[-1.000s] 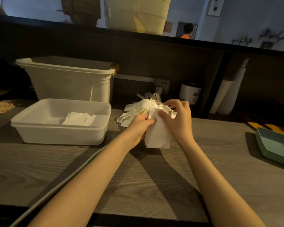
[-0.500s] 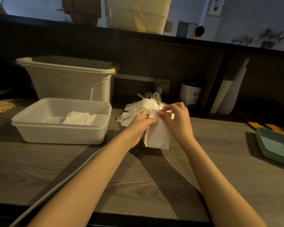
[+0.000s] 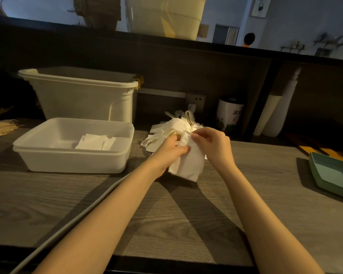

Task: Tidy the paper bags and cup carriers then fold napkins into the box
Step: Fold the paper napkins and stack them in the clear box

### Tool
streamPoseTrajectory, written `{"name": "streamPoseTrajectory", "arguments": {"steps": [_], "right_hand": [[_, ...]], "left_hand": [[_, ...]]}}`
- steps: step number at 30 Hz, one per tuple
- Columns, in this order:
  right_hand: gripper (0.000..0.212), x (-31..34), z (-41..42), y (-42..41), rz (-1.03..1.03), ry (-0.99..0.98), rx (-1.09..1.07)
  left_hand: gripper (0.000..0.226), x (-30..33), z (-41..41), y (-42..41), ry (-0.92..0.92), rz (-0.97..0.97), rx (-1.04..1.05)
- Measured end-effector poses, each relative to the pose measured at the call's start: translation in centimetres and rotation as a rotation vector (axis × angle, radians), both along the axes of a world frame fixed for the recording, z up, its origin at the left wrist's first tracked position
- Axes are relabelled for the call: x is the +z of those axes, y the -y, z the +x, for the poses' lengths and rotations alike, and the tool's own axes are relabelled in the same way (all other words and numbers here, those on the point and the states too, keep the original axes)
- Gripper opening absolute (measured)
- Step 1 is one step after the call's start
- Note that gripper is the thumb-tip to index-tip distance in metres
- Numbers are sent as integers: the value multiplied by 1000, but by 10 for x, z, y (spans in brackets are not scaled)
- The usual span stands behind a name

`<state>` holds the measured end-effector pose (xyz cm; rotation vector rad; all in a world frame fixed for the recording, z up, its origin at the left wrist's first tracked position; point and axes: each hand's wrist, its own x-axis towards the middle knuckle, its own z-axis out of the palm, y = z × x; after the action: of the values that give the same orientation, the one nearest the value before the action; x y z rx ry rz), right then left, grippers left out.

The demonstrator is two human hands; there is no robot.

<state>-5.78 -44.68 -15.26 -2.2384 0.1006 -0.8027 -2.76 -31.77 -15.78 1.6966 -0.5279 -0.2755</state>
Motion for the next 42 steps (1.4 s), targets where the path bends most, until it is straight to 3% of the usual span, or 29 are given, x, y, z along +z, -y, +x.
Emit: {"name": "streamPoseTrajectory", "arguments": {"steps": [7,12,15,19,24,29,32,36,42], "right_hand": [[8,3,-1,0,108,137,124],[15,-1,2,18,92,143,-54],[17,-9,2,30,17,40,-174],[33,-24,5,33,-227,-158,-161],[54,-32,6,24,-455,-219,-174],[37,-33,7,22,-506,-163,-200],[22,-32,10,22,-495,-75,-205],[15,-30,8,23,-444,39,-250],[15,-9,2,19,-45,142,-242]], "left_hand": [[9,0,0,-2,-48,-17,-31],[20,1,11,-6,-83,-90,147],[25,1,18,-10,-120,-177,254],[34,1,22,-14,-132,-204,298],[34,1,22,-15,-140,-173,307],[34,1,23,-15,-143,-159,320],[35,1,24,-16,-138,-166,329],[35,0,24,-16,-154,-180,343],[36,0,26,-15,-200,-202,390]]}}
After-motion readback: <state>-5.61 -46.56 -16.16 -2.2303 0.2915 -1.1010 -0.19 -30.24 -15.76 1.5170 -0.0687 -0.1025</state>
